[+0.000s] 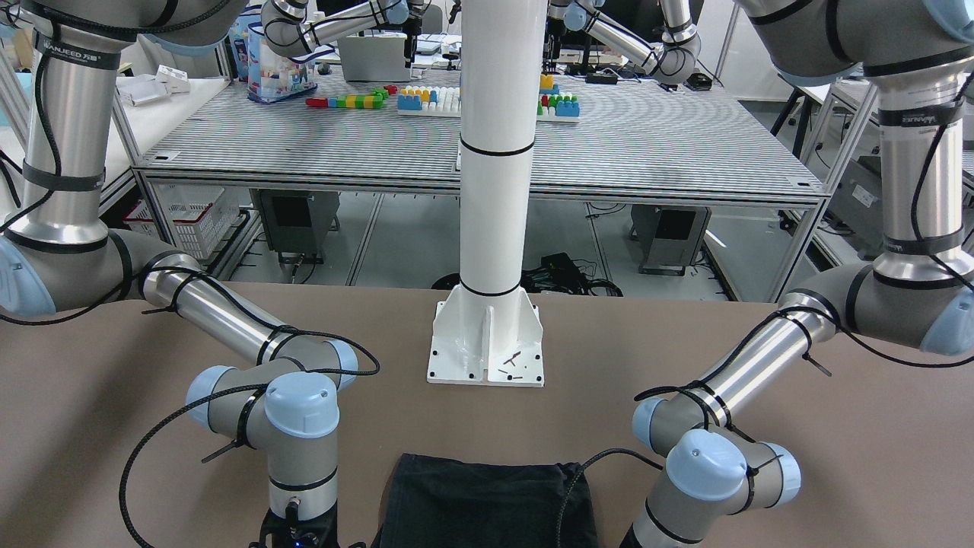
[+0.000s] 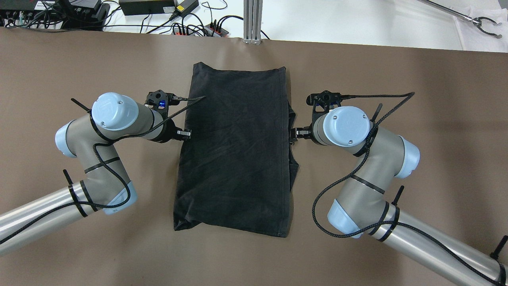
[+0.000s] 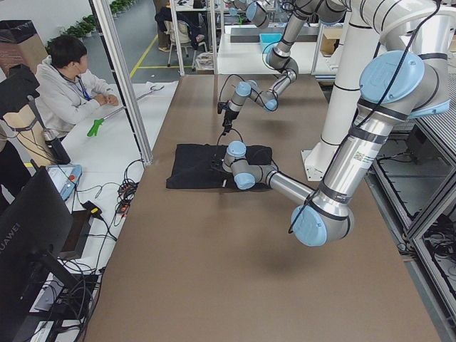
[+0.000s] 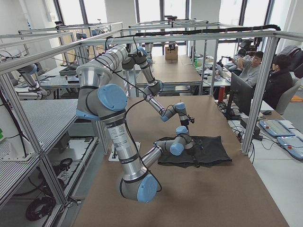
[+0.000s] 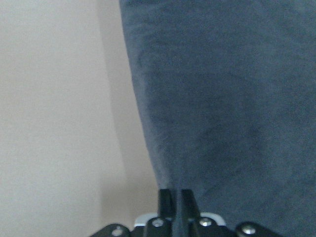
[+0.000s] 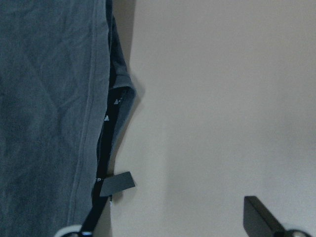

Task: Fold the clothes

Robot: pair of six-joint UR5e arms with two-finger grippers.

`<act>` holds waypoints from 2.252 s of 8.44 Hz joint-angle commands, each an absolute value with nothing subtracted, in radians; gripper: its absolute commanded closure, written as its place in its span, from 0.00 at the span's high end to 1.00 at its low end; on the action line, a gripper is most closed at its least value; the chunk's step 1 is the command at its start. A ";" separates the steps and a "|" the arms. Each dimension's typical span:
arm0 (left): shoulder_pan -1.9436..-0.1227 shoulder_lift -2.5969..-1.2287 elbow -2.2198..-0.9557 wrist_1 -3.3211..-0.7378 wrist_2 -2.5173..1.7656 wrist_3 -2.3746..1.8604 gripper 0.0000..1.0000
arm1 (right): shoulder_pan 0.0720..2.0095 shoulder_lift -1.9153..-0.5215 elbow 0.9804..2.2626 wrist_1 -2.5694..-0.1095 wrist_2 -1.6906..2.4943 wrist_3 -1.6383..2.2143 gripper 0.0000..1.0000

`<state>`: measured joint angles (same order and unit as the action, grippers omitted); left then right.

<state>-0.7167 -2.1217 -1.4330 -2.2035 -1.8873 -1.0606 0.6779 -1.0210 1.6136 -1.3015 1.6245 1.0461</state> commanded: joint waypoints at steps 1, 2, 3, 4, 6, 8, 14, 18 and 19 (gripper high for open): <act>-0.726 -2.028 -1.598 -2.209 -1.905 -1.069 1.00 | 0.672 -1.020 1.617 -1.298 1.626 1.072 0.94; -0.721 -1.969 -1.662 -2.209 -1.892 -1.092 1.00 | 0.667 -1.020 1.618 -1.298 1.626 1.139 0.95; -0.716 -1.912 -1.725 -2.209 -1.891 -1.151 1.00 | 0.649 -1.022 1.632 -1.296 1.626 1.229 0.95; -0.712 -1.876 -1.761 -2.209 -1.890 -1.242 1.00 | 0.622 -1.025 1.655 -1.296 1.625 1.326 0.94; -0.642 -1.839 -1.827 -2.217 -1.843 -1.432 1.00 | 0.560 -1.064 1.730 -1.295 1.615 1.559 0.93; -0.492 -1.801 -1.894 -2.217 -1.658 -1.649 1.00 | 0.540 -1.089 1.778 -1.296 1.606 1.692 0.93; -0.276 -1.730 -1.899 -2.217 -1.402 -1.951 1.00 | 0.512 -1.088 1.781 -1.295 1.559 1.700 0.94; -0.239 -1.746 -1.878 -2.218 -1.341 -1.950 0.65 | 0.497 -1.088 1.779 -1.295 1.537 1.700 0.94; -0.223 -1.749 -1.876 -2.217 -1.338 -1.948 0.65 | 0.497 -1.088 1.779 -1.295 1.536 1.700 0.94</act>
